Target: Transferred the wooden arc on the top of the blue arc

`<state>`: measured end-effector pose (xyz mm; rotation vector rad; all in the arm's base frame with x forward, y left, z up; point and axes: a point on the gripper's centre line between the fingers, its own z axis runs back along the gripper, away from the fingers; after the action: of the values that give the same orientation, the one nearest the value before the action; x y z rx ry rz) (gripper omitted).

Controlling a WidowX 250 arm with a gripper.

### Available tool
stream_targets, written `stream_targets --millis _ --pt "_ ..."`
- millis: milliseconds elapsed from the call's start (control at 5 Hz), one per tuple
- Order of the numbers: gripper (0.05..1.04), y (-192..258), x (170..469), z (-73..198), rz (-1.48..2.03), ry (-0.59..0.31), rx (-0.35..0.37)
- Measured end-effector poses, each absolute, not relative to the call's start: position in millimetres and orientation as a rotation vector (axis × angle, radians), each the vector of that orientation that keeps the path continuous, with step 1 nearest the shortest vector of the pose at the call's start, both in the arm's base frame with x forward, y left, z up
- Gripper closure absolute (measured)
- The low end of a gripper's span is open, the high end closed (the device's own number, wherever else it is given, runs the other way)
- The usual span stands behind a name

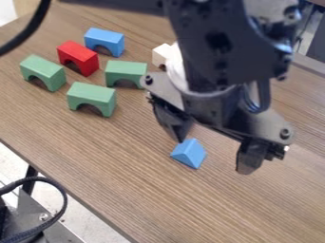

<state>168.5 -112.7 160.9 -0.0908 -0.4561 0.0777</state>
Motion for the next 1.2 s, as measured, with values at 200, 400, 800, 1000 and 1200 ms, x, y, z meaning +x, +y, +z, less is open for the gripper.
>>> stream_targets --millis 200,400,800,1000,1200 --pt "0.085 -110.9 166.1 155.6 0.081 -0.439 -0.082" --pt "0.085 -116.4 209.8 166.2 0.211 -0.397 -0.113" --pt "0.085 -98.7 292.6 186.9 0.556 -0.438 -0.082" --pt "0.085 -67.0 319.9 181.7 0.754 -0.47 -0.036" --pt "0.085 -33.0 337.1 174.8 0.963 -0.505 0.006"
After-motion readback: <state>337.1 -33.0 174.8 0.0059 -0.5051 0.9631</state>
